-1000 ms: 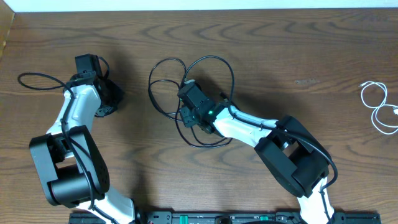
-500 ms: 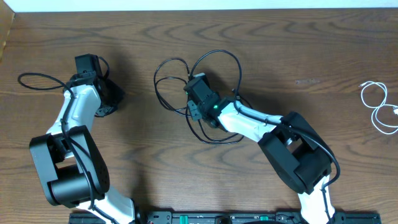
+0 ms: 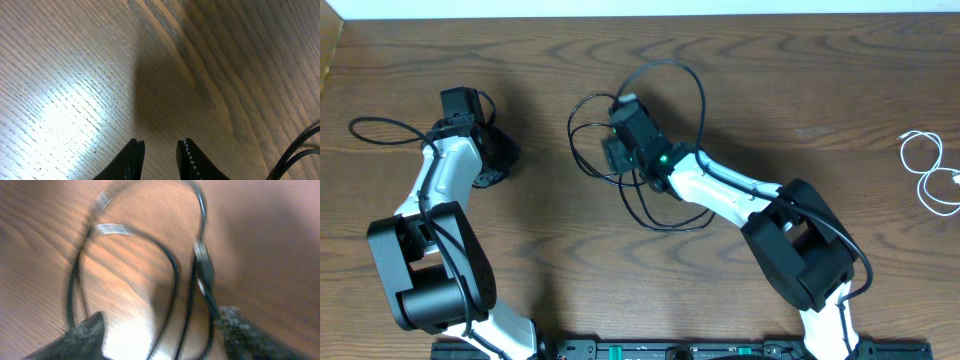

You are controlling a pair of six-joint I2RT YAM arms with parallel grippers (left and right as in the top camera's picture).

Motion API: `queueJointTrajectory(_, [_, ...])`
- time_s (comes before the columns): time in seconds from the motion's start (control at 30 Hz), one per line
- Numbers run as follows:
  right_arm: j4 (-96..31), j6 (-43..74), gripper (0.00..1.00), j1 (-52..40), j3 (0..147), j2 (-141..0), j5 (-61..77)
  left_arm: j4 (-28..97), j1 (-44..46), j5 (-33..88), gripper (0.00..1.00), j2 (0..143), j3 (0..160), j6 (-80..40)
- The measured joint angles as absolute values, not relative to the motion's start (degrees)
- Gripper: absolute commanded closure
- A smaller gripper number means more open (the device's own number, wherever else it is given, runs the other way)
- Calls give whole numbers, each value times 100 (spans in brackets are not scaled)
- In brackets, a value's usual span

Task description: Untangle cables

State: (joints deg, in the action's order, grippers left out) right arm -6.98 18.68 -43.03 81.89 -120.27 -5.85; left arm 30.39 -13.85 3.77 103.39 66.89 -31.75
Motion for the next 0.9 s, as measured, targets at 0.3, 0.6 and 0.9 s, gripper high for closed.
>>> queueJointTrajectory(0.3, [-969, 1562, 99, -4303, 8368, -11922, -534, 3039, -1385, 397, 66, 10339, 6689, -3175])
queueJointTrajectory(0.6, [-1546, 1566, 98, -4239, 8368, -11922, -373, 3039, -1385, 397, 66, 10339, 6689, -3177])
queueJointTrajectory(0.9, [-2064, 1933, 76, -3564, 8368, -11922, 1286, 3039, -1385, 419, 65, 10339, 6689, -3175])
